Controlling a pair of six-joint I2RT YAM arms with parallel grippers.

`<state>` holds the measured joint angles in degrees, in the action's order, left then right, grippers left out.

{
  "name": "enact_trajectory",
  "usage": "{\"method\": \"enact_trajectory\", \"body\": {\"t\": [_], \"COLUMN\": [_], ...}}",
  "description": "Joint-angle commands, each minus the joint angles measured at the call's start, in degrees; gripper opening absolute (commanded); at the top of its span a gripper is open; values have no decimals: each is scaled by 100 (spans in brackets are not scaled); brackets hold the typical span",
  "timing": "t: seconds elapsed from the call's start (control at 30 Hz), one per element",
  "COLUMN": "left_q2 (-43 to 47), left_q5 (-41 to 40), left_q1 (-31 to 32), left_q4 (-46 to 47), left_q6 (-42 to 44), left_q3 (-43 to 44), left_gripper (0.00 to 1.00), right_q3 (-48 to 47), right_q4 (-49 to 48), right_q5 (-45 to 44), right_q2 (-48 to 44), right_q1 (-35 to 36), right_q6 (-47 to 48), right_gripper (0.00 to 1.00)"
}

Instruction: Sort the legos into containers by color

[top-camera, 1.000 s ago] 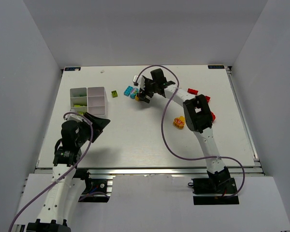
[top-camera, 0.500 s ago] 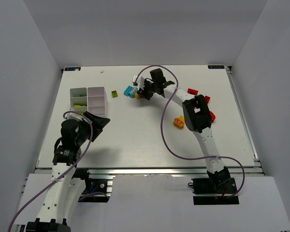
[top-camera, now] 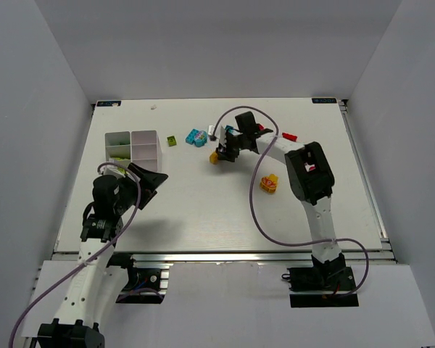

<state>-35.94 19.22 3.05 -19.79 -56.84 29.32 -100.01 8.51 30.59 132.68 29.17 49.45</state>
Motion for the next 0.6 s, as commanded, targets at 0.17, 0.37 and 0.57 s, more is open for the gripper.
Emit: {"method": "enact_trajectory", "body": {"t": [0.17,0.37,0.57], "left_q2": [-808,-1703,-2390], "left_q5": [433,354,152], "left_q1": [598,1670,2322], "left_q4": [888,1749,2488], "left_q6": [32,-2,-29], "left_q3": [135,56,179], "left_gripper": [98,98,98], "right_q3": [1992,2924,3329], "right_q4": [255,652,748], "right_q5": [1467,1793,1889], "right_q2": [-2103,-2983,-3494], "right_q1": [19,221,449], "right_q6": [1266,1875,2016], "right_gripper": [38,36,37]}}
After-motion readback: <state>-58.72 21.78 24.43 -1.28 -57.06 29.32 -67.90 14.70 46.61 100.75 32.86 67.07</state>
